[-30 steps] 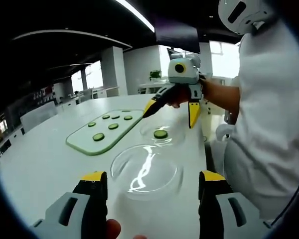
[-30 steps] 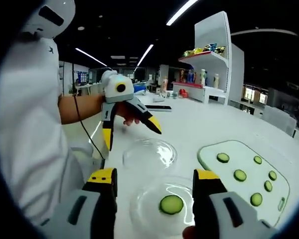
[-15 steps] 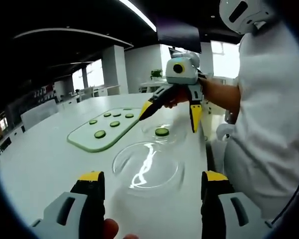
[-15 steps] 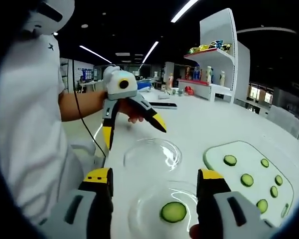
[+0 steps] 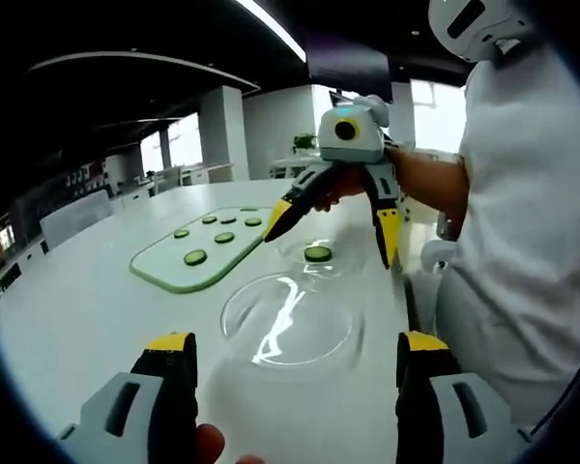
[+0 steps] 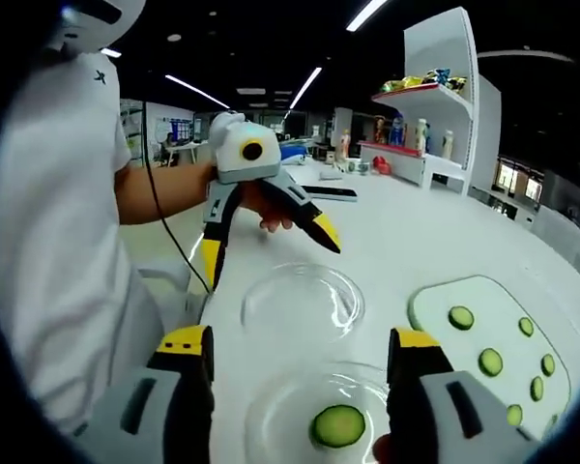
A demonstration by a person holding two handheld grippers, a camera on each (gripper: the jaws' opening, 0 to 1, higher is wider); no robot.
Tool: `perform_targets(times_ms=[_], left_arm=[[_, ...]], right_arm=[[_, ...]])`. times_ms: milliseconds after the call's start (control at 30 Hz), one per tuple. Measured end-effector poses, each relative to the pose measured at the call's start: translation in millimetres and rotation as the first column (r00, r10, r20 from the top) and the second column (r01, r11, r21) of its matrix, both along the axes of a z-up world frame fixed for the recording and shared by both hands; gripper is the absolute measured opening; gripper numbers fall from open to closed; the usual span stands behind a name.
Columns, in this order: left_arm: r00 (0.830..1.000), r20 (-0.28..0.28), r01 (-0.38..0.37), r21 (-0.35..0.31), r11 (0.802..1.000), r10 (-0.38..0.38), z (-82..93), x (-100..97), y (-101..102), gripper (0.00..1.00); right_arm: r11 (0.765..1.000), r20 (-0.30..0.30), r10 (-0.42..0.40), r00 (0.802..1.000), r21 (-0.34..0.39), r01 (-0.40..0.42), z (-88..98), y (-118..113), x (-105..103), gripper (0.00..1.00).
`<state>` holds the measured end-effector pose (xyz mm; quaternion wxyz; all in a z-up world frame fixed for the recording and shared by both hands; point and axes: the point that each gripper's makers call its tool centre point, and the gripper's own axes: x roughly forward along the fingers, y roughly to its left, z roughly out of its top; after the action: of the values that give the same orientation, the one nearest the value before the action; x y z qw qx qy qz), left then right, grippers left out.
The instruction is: Open the petri dish lid, add cucumber slices into the petri dish, and close the lid
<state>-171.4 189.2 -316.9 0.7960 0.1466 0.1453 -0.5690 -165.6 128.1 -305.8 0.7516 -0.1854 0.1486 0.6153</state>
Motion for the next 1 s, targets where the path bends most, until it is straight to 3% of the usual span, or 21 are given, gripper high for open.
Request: perform_targets(times_ms=[133,500,1000], left_arm=[[1.000,0.001,0.006,0.009,1.000,-0.006,-3.1,1.2,4,0.83],[1.000,0.006,0.010,0.008,1.000,-0.010,-0.5,1.9,-2,0.82],[1.000,0.012,0.023,0.013,1.000,-0.023,-1.9,9.8,-14,0.80]], right_arm=[[1.000,-0.004,0.018,1.000,0.000,-0.018,-1.5,5,-2,0.72],[1.000,-0.029,-0.007,1.000,-0.012,0.006,-9.5,8,9,0.70],[0.999,-0.035,0.021,0.999,-0.025,-0.022,-13.6,11,14,0.70]])
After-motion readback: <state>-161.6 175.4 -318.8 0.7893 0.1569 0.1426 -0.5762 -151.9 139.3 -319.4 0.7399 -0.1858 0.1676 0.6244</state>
